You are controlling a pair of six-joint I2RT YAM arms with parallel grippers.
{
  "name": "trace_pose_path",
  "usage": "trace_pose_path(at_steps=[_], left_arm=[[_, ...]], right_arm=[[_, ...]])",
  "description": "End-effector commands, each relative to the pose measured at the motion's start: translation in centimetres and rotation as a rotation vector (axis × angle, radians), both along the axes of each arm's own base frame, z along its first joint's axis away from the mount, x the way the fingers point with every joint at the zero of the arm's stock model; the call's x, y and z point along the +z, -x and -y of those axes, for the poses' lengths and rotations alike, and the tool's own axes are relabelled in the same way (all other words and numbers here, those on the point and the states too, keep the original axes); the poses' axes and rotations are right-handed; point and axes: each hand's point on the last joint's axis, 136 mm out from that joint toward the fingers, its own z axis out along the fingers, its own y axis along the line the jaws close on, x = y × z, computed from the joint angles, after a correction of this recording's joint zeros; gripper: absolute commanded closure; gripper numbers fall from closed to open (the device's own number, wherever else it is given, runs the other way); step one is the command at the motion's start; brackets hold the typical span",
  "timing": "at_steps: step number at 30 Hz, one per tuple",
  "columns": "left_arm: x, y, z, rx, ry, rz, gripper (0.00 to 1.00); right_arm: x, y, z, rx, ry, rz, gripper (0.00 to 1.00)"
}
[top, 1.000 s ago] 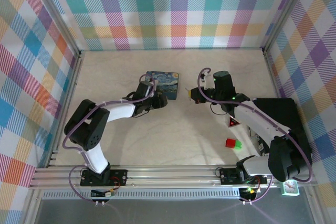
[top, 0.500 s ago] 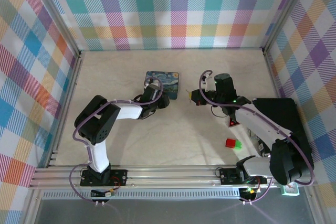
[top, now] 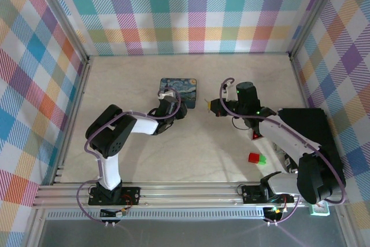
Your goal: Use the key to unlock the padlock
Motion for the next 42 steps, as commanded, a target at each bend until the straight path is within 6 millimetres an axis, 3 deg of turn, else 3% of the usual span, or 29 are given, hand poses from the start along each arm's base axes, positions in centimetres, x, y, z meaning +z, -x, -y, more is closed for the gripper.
trace_pose_path(at_steps=[1,5,10,18,27,38,42], left_arm=[[-1.3,1.1,0.4,-0.013,0.03,-0.031,0.58],[-1.0,1.2,0.9,-0.024,0.074,-0.036,0.76],[1.0,1.7,1.7,-0.032,0.191,-0.074,1.0],[4.4,2.0,2.0,-0.022,0.499,-0.183,1.0],[8.4,2.1,1.6,-0.032,0.867,-0.202,1.0],[10.9,3.0,1.5,-0.119,0.906,-0.196,1.0],[11.0,3.1,1.4,-0.119,0.894,-0.186,1.0]], right_arm=[[-0.3,0.1,-0.3,0.004,-0.012,-0.005,1.0],[-1.0,-0.1,-0.6,0.004,-0.025,-0.04,1.0],[-2.3,-0.4,-0.8,-0.026,-0.043,-0.099,1.0],[-3.8,0.2,-1.3,-0.018,-0.101,-0.169,1.0],[-5.5,1.4,-3.3,0.035,-0.304,-0.302,1.0],[-4.4,-0.1,-5.9,0.141,-0.412,-0.333,1.0],[-5.0,-1.2,-6.3,0.125,-0.42,-0.356,1.0]])
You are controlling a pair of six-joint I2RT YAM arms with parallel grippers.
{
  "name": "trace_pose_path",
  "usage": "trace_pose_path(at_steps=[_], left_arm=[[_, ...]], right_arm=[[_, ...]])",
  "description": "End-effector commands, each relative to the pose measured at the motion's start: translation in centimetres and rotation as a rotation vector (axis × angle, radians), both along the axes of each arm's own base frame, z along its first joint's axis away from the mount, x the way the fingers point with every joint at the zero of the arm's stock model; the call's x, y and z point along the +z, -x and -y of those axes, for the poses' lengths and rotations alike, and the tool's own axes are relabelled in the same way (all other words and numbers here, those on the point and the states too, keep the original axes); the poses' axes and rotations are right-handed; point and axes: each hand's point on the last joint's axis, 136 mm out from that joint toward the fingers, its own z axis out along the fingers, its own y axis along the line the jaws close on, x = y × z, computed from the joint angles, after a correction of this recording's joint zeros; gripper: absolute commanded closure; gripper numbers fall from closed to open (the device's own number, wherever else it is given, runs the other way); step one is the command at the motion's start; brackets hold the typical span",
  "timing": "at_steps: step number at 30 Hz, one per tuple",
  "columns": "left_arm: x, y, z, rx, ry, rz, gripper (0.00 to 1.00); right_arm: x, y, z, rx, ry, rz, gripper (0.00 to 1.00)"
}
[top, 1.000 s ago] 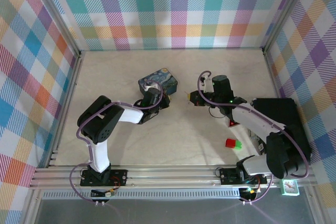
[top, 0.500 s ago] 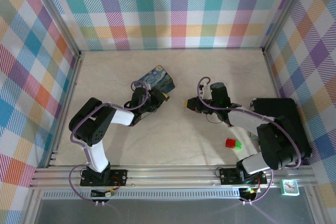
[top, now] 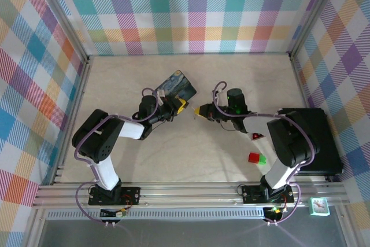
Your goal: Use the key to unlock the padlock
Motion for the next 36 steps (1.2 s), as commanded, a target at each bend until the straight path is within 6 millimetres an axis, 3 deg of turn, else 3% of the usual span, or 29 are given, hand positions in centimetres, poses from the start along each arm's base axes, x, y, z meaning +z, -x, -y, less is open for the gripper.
trace_pose_path(at_steps=[1,7,28,36], left_arm=[[2.4,0.2,-0.1,-0.021,0.035,0.066,1.0],[2.3,0.1,-0.2,-0.01,0.032,0.074,1.0],[2.7,0.1,-0.2,-0.008,0.066,0.093,1.0],[2.8,-0.1,0.1,-0.005,0.084,0.099,1.0]], right_arm=[[0.9,-0.6,-1.0,0.02,-0.048,0.008,1.0],[0.9,-0.7,-2.4,0.048,-0.032,0.008,1.0],[0.6,-1.2,-2.5,0.028,-0.037,-0.008,1.0],[0.6,-0.5,-3.5,0.071,-0.028,-0.011,1.0]])
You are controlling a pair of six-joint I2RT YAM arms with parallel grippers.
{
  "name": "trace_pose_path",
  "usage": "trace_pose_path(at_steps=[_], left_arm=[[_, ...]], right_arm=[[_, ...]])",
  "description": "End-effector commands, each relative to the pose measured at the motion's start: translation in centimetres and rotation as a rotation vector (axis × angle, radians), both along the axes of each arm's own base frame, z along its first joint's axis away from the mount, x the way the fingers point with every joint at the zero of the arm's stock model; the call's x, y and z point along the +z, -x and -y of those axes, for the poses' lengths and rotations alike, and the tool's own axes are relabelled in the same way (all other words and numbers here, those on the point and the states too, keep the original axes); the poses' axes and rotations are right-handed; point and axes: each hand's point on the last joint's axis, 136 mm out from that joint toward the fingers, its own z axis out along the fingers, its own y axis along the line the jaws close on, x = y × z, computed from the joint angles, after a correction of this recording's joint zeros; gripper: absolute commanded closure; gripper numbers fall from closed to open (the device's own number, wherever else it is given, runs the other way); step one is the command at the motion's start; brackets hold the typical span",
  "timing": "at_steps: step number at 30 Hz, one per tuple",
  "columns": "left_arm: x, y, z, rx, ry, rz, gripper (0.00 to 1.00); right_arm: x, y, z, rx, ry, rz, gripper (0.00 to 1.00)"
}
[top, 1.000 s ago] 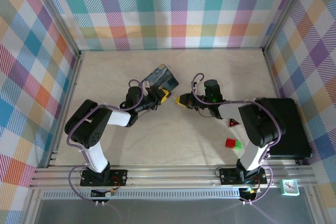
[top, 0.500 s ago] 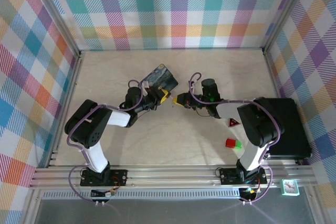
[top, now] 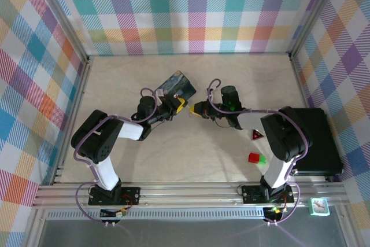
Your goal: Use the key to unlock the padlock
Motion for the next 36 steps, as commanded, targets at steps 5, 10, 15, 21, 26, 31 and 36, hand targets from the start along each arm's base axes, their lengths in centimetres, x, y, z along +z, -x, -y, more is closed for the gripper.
trace_pose_path(at_steps=[5,10,15,21,26,31,36], left_arm=[[1.9,-0.1,0.7,-0.027,0.057,0.072,1.0],[1.5,0.8,1.7,-0.102,0.046,0.088,1.0],[0.7,3.0,2.6,-0.215,0.04,0.086,1.0],[1.2,3.8,3.5,-0.242,0.055,0.122,1.0],[2.0,3.9,4.2,-0.234,0.106,0.145,1.0],[1.6,4.4,4.9,-0.242,0.105,0.147,1.0],[1.7,4.1,5.1,-0.215,0.104,0.163,1.0]], right_arm=[[1.5,0.4,-0.9,0.056,-0.004,0.058,1.0],[2.1,-0.1,-0.4,0.057,0.019,0.012,1.0],[2.7,-1.7,0.7,0.037,0.027,-0.023,1.0],[1.2,-2.9,1.1,-0.029,0.051,-0.085,1.0],[0.2,-4.4,2.1,-0.149,0.081,-0.084,1.0],[-0.2,-5.7,2.9,-0.301,0.075,-0.121,1.0],[-1.1,-5.4,2.8,-0.407,0.056,-0.173,1.0]])
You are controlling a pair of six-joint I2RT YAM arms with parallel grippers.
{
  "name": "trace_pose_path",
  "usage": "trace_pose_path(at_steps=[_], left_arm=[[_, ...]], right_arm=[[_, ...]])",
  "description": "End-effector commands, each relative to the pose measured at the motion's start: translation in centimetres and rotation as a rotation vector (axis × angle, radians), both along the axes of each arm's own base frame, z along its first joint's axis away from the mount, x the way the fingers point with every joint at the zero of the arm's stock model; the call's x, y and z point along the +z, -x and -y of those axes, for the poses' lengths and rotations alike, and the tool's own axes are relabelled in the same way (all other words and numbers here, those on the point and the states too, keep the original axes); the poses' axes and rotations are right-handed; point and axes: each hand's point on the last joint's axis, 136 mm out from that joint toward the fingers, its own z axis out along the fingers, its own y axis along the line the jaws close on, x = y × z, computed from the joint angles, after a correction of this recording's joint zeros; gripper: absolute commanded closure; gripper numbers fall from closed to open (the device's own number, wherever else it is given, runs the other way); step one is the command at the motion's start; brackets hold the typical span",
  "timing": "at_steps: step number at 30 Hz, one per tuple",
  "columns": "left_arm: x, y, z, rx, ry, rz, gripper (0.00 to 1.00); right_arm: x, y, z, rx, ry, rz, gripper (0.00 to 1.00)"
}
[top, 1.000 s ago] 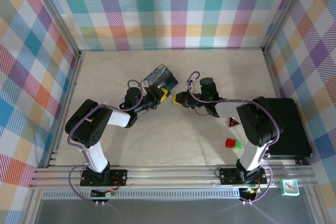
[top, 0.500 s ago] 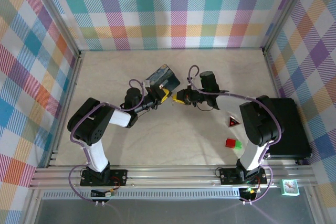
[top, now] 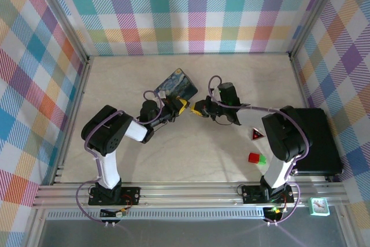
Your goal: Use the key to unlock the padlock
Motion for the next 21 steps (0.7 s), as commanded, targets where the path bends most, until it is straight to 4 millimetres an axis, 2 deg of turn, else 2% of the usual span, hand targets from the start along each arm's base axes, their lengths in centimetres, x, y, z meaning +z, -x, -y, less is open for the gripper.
trace_pose_path(at_steps=[1,4,10,16,21], left_arm=[[3.5,4.1,3.9,-0.205,0.078,0.116,1.0],[4.0,3.9,3.8,-0.186,0.079,0.134,1.0],[4.3,4.0,4.1,-0.194,0.092,0.128,1.0],[4.6,4.2,4.3,-0.199,0.103,0.124,1.0],[5.2,4.7,5.2,-0.232,0.115,0.131,1.0]], right_arm=[[0.2,-3.7,1.8,-0.261,0.004,0.037,1.0],[0.0,-4.1,2.0,-0.294,0.0,0.046,1.0],[1.0,-5.4,0.9,-0.222,0.009,0.145,1.0],[1.0,-6.2,0.4,-0.209,0.018,0.17,1.0],[1.5,-7.2,0.2,-0.215,0.03,0.2,1.0]])
